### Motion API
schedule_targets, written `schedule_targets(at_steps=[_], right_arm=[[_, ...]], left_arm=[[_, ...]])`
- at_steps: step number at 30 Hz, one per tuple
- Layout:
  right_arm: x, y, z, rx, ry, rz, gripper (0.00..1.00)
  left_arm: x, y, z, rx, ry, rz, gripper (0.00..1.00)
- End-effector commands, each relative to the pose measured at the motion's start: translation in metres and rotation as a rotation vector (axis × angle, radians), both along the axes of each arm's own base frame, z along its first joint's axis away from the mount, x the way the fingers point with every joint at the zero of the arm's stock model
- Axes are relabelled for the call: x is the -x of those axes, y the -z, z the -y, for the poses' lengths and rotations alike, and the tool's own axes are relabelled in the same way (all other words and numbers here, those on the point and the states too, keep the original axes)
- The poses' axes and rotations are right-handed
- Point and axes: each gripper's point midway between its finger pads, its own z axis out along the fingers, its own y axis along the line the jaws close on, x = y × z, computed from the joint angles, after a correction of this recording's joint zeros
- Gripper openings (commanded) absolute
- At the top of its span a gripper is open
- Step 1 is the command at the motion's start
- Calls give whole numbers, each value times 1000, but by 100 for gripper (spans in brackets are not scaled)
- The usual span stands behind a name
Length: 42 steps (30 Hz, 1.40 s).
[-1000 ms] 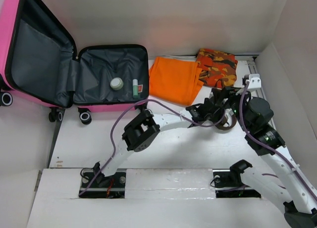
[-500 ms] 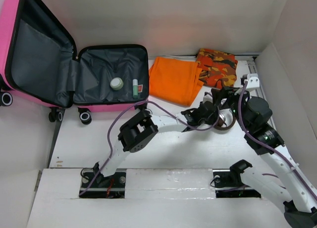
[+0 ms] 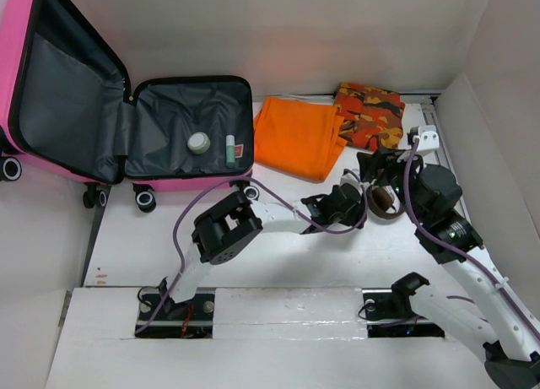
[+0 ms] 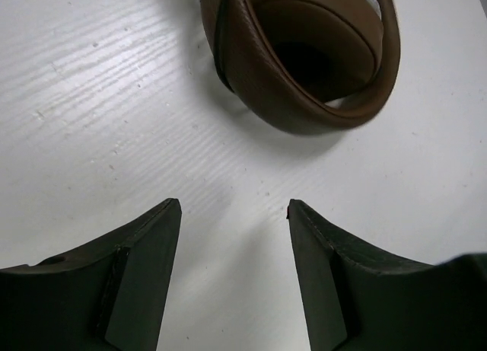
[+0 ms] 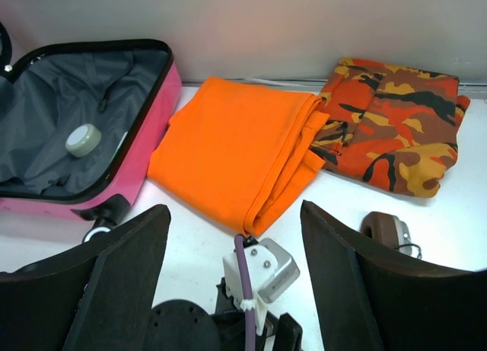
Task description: Pack the luggage
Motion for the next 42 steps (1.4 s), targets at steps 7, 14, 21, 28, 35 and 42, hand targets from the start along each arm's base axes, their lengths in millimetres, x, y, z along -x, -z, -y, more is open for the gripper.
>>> schedule_targets(at_steps=[7, 14, 21, 28, 35, 42], right_arm=[[0, -14, -4, -26, -12, 44, 75], [2, -16, -2, -22, -12, 54, 75], [3, -16, -4, -22, -22, 54, 75], [3, -14, -3, -8, -22, 49, 75], [1, -13, -6, -8, -31, 47, 75], [0, -11, -8, -8, -40, 47, 75]], left_arm=[[8, -33, 19, 76, 68, 17, 55], [-9, -48, 41, 116, 33, 49, 57], [-21, -25, 67, 116, 40, -1, 57], [-24, -22, 52, 134, 15, -35, 53], [-15, -32, 39, 173, 20, -29, 61], [-18, -20, 54, 153, 42, -43, 62]])
